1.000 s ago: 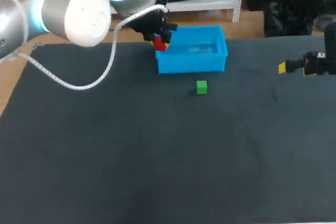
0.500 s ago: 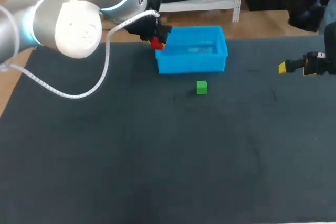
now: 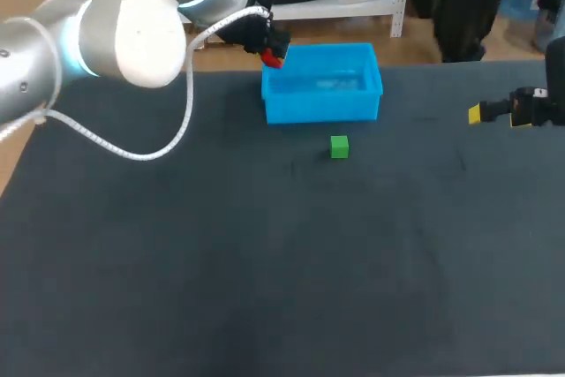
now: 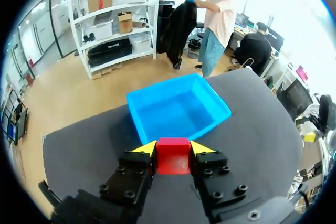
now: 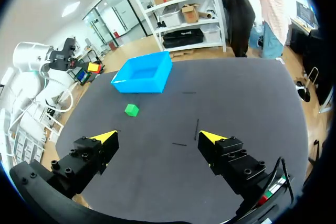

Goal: Use the left arm to pick the red cube and place it into the blue plastic box first, then use the right arm to grasp the green cube and put it into the same blue plastic box after the first action is fully finished.

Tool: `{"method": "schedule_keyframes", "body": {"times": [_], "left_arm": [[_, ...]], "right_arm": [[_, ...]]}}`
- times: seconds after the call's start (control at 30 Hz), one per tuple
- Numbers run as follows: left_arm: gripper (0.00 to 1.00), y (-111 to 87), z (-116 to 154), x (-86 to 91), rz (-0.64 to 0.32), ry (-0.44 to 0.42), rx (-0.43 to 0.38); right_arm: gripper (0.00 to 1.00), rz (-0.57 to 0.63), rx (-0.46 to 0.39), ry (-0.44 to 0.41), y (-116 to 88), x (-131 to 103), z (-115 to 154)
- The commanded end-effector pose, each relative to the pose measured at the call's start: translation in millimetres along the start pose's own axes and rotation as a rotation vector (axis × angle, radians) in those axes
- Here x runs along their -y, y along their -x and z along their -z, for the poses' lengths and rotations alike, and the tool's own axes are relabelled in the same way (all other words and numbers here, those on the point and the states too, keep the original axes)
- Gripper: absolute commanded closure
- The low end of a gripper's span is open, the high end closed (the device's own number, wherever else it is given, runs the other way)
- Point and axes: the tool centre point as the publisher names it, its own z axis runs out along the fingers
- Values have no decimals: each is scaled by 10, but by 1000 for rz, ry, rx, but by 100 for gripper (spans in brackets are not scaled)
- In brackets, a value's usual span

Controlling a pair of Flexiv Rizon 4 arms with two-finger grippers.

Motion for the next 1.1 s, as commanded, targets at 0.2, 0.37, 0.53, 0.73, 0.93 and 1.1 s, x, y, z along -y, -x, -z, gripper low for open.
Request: {"method": "schedule_keyframes", "body": {"times": [0.2, 0.37, 0.53, 0.73, 0.93, 1.1], "left_arm": [[100, 471, -538, -120, -16, -18, -30], [100, 523, -665, -108, -22, -24, -53], [100, 504, -695, -87, -18, -33, -58], [100, 435, -803, -125, -9, -29, -97], [100, 324, -920, -122, -2, -32, -130], [100, 271, -1005, -100, 5, -35, -151]], "right_arm": [[0, 1, 0, 0, -3, 3, 4], [0, 1, 0, 0, -3, 3, 4], [0, 1, 0, 0, -3, 3, 4], [0, 1, 0, 0, -3, 3, 4], [0, 1, 0, 0, -3, 3, 4], [0, 1, 0, 0, -3, 3, 4]]}}
